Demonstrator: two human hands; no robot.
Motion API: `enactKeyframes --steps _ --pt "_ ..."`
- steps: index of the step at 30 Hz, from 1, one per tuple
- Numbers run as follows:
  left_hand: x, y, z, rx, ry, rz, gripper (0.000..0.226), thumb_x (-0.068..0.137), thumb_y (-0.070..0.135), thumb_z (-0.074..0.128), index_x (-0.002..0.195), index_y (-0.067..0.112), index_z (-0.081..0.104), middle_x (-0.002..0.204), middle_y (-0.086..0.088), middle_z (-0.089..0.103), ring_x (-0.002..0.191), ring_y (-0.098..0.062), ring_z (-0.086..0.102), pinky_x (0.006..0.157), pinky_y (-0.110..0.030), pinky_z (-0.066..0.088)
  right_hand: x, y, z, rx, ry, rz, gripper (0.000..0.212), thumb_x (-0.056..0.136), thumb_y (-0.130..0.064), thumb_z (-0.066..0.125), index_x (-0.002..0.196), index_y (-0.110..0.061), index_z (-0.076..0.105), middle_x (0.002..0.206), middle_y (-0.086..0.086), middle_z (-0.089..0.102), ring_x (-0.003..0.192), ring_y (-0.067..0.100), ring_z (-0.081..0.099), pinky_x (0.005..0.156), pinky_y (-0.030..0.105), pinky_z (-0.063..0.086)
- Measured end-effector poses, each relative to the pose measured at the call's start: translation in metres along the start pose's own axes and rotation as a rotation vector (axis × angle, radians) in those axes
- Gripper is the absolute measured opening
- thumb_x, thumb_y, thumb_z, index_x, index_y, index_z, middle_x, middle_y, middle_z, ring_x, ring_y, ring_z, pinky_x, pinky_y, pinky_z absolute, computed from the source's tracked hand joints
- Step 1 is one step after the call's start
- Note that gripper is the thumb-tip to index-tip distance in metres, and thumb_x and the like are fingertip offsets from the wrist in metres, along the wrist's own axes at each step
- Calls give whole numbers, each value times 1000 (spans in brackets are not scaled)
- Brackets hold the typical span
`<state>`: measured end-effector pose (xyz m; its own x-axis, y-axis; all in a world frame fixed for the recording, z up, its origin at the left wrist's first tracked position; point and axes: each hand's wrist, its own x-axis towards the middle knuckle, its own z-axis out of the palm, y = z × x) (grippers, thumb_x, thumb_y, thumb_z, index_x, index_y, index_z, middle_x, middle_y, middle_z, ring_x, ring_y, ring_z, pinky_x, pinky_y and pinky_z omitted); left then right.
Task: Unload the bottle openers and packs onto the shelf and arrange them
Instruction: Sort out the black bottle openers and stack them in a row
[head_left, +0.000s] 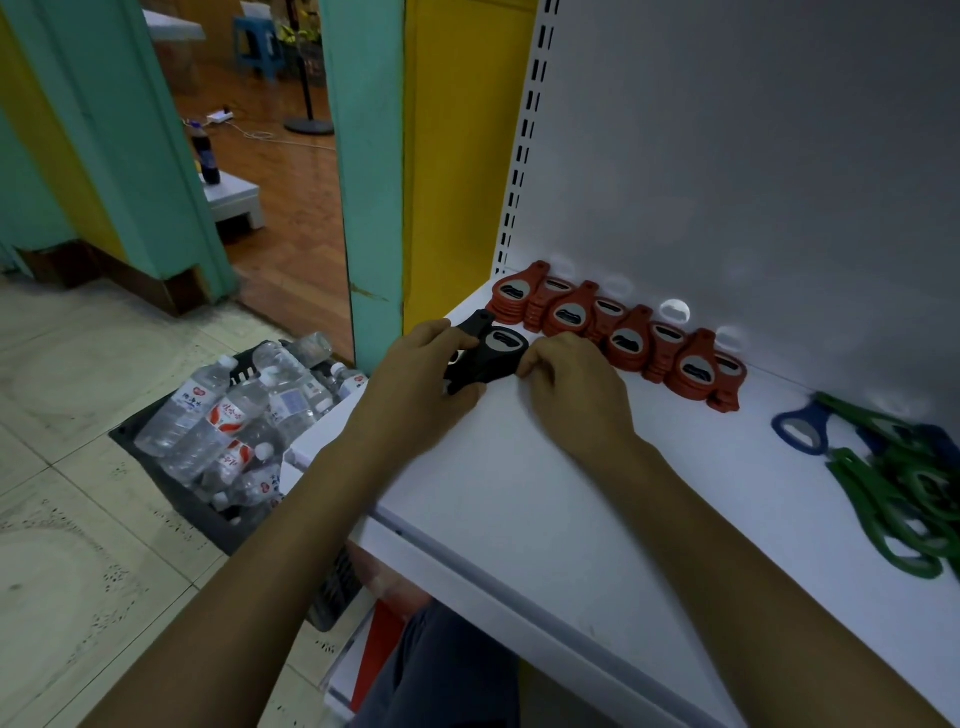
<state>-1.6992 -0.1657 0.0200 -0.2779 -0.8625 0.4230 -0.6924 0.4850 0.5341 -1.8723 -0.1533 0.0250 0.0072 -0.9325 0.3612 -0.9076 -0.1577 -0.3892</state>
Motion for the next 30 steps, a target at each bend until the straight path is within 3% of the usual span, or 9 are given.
enactKeyframes --steps 9,13,18,26,30 --pt "0 0 1 -19 -8 -10 48 76 22 75 120 11 59 128 -8 51 105 -24 55 77 -20 38 0 -2 -1 -33 -10 -17 17 89 -7 50 92 -13 66 96 3 64 92 20 54 75 34 44" --pt "2 -2 6 5 -1 -94 73 74 28 75 137 12 42 138 -12 44 122 -32 45 94 -37 40 0 -2 0 -1 -22 51 24 90 -12 51 112 -12 57 106 4 62 98 19 55 79 34 46" --pt "7 -4 10 51 -52 -183 89 77 37 69 147 13 21 130 -11 53 116 -30 48 94 -47 43 0 0 1 -8 -54 63 43 91 -15 51 134 -11 47 128 7 56 117 23 49 94 33 40" --pt "8 -7 10 69 -61 -155 87 79 41 68 147 15 21 132 -9 52 118 -27 47 95 -44 42 1 -1 1 27 -59 -21 45 90 -8 48 134 -17 52 122 5 63 112 25 56 96 45 43" --pt "5 -7 3 -64 -75 -143 91 75 34 76 148 17 23 131 -7 54 116 -23 51 94 -38 43 0 1 0 47 -48 -39 44 90 -6 49 132 -18 54 117 6 65 108 24 56 93 45 44"
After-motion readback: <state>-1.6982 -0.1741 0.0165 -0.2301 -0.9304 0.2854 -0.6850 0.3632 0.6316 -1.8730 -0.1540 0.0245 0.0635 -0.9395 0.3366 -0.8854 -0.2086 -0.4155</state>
